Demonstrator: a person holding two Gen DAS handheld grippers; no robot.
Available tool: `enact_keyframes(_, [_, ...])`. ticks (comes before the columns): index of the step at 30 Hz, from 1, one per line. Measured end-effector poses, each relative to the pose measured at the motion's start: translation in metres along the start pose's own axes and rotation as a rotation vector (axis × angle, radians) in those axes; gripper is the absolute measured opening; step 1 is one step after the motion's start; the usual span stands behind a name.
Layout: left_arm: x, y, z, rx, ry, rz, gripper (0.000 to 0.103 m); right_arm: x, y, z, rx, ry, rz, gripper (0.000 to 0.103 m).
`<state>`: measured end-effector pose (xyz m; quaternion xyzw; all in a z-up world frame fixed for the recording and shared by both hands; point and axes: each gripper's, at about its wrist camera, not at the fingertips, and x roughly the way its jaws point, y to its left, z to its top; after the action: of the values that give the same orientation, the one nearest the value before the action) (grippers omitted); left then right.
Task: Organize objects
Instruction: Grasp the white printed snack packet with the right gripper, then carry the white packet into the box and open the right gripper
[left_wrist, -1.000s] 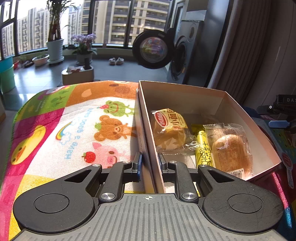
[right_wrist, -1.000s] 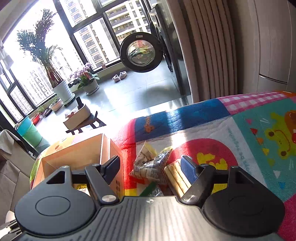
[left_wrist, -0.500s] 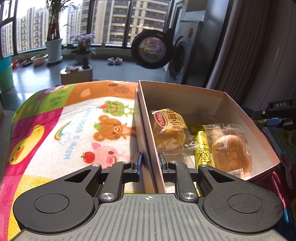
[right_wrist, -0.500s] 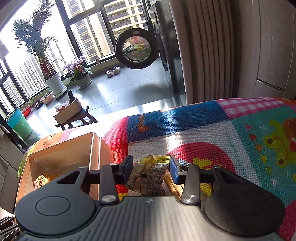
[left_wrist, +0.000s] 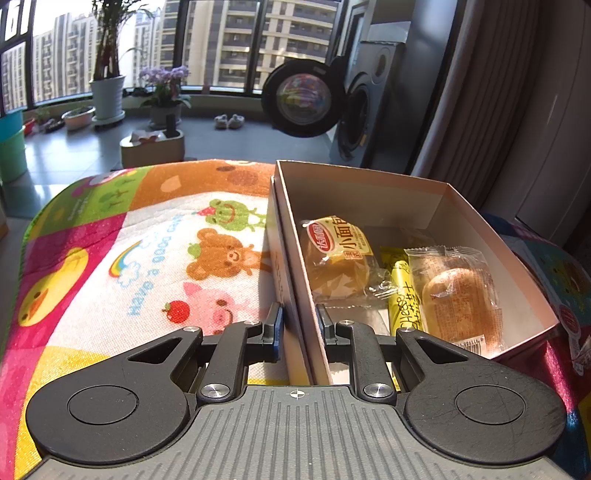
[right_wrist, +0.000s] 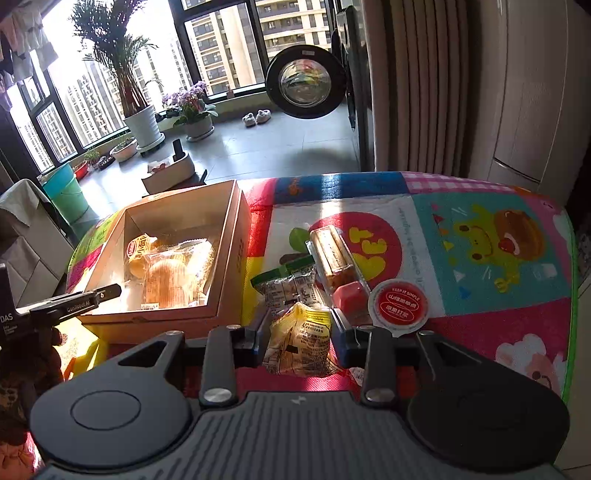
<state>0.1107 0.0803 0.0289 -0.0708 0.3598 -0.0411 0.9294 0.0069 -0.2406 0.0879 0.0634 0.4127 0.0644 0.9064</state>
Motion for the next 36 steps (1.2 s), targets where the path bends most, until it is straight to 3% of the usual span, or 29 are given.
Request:
enact_keyframes(2, [0.0,-0.001,0.0,0.001,0.0,0.001,0.019,0.001,0.0,-0.009,-0.008,-0.01,-0.045,0.05])
enact_keyframes(9, [-0.001,-0.001,0.0,0.009,0.006,0.005,0.02,0.008,-0.005,-0.027,0.009,-0.034,-0.094,0.055])
enact_keyframes(11, [-0.001,-0.001,0.0,0.01,0.006,0.008,0.019,0.014,0.001,-0.036,0.001,-0.016,-0.079,0.074])
enact_keyframes(14, [-0.001,-0.002,0.0,0.014,0.006,0.01,0.019,0.029,0.014,-0.049,-0.008,0.027,-0.046,0.081])
enact_keyframes(19, [0.0,-0.004,0.0,0.028,0.004,0.016,0.019,0.058,0.027,-0.061,0.003,0.081,-0.072,0.08])
enact_keyframes(21, [0.0,-0.003,0.0,0.032,0.005,0.014,0.019,0.06,0.035,-0.064,-0.026,0.085,-0.077,0.073])
enact_keyframes(22, [0.0,-0.003,0.0,0.032,0.005,0.013,0.019,0.058,0.041,-0.066,-0.065,0.089,-0.08,0.06])
enact_keyframes(23, [0.0,-0.003,0.0,0.031,0.004,0.013,0.019,0.055,0.045,-0.068,-0.089,0.095,-0.071,0.057])
enact_keyframes(25, [-0.001,-0.003,0.0,0.032,0.003,0.012,0.019,0.045,0.052,-0.071,-0.104,0.122,-0.006,0.049])
enact_keyframes(28, [-0.001,-0.001,0.0,0.028,0.004,0.007,0.019,0.03,0.062,-0.072,-0.096,0.14,0.087,0.049])
enact_keyframes(36, [-0.001,-0.001,-0.001,0.025,0.002,0.004,0.019,-0.03,0.112,-0.023,-0.167,-0.057,0.294,0.049])
